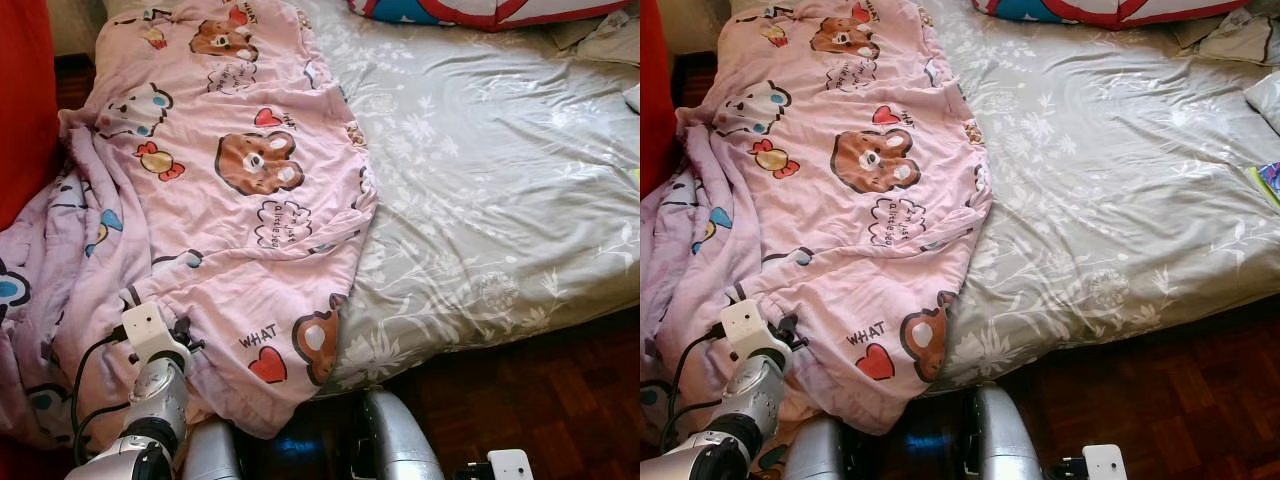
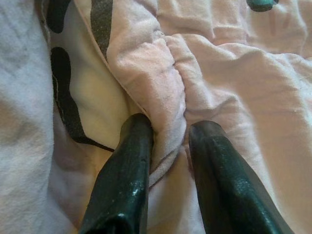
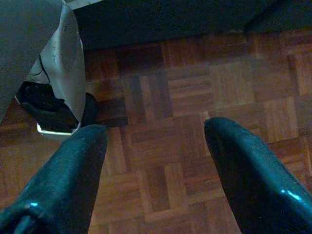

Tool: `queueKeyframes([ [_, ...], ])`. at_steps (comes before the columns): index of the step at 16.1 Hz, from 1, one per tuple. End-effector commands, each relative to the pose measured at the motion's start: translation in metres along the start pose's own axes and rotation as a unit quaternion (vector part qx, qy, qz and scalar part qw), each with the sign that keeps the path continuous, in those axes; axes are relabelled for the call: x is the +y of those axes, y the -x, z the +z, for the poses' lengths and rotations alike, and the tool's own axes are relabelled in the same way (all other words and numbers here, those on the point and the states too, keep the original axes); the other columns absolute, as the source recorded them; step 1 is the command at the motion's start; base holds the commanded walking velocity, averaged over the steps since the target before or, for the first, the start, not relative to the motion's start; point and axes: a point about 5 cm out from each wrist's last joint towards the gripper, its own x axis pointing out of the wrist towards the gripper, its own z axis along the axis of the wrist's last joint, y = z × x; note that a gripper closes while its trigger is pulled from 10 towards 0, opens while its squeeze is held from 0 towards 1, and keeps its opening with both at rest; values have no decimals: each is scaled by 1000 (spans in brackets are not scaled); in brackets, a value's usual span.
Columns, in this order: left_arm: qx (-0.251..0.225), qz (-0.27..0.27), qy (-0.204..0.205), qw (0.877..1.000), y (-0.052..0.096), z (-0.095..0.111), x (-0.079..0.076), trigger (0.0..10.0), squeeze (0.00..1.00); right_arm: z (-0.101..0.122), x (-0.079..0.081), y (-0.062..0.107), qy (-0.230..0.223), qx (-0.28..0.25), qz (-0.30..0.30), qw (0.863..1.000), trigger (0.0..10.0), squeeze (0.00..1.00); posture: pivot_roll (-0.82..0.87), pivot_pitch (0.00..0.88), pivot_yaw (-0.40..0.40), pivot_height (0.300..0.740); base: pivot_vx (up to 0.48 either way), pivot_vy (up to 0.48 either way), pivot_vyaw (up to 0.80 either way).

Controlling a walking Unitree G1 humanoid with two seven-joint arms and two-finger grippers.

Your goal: Clean up the room

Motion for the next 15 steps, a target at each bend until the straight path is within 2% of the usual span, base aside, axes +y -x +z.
queueKeyframes([
  [1,27,9,2,1000,5,-14,7,0,0,-11,-4,6,-2,21,-6,1000,10000,0,-184,276,-103,626,0,0,0],
  [6,23,9,0,1000,4,-12,6,0,0,-11,-4,6,-1,22,-5,1000,10000,0,-181,264,-100,626,0,0,0],
  [10,19,21,17,999,4,-10,9,0,0,-8,-2,3,-3,22,-8,1000,10000,0,-176,238,-93,626,0,0,0],
  [15,4,-4,35,999,1,-4,-5,0,0,0,3,-4,-3,27,-4,1000,10000,0,-157,186,-80,626,0,0,0],
])
